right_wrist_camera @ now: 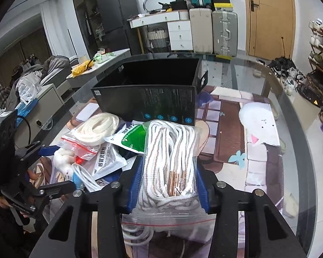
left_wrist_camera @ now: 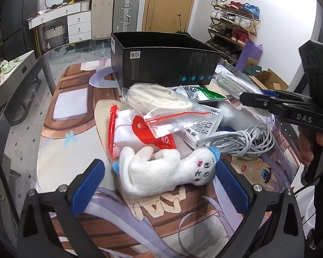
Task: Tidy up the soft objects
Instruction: 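Close the left gripper on the white plush toy while the right gripper grasps the bagged rope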
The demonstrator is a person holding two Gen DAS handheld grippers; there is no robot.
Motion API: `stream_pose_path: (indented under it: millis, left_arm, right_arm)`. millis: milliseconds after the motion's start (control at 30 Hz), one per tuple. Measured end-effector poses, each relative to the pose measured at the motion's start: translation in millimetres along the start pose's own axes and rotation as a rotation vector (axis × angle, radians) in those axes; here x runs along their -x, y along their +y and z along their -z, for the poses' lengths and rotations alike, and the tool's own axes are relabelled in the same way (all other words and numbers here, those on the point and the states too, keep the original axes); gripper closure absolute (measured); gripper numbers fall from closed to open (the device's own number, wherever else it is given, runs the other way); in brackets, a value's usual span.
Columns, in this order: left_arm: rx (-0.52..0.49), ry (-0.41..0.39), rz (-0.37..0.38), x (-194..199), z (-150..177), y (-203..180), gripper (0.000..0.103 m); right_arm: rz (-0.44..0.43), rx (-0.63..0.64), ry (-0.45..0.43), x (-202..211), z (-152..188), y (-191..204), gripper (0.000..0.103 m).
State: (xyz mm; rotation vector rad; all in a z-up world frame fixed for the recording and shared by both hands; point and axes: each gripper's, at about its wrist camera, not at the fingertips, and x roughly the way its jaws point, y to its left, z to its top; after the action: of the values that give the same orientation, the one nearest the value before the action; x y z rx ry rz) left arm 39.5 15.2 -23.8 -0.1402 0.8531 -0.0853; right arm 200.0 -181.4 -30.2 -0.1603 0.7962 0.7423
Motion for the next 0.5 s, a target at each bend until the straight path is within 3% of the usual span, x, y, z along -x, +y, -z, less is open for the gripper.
stream_pose_path:
  millis: [333,500]
  left_arm:
    - [-0.012,0.002,0.016,5,1,-9,0.0]
    - [-0.024,0.013,-0.035,-1,0,-15,0.0]
  right_arm:
    - [-0.006,-0.026,-0.052,22,9,5,0.058]
    - [-0.005,-0.025,-0.054,27,10,6,0.058]
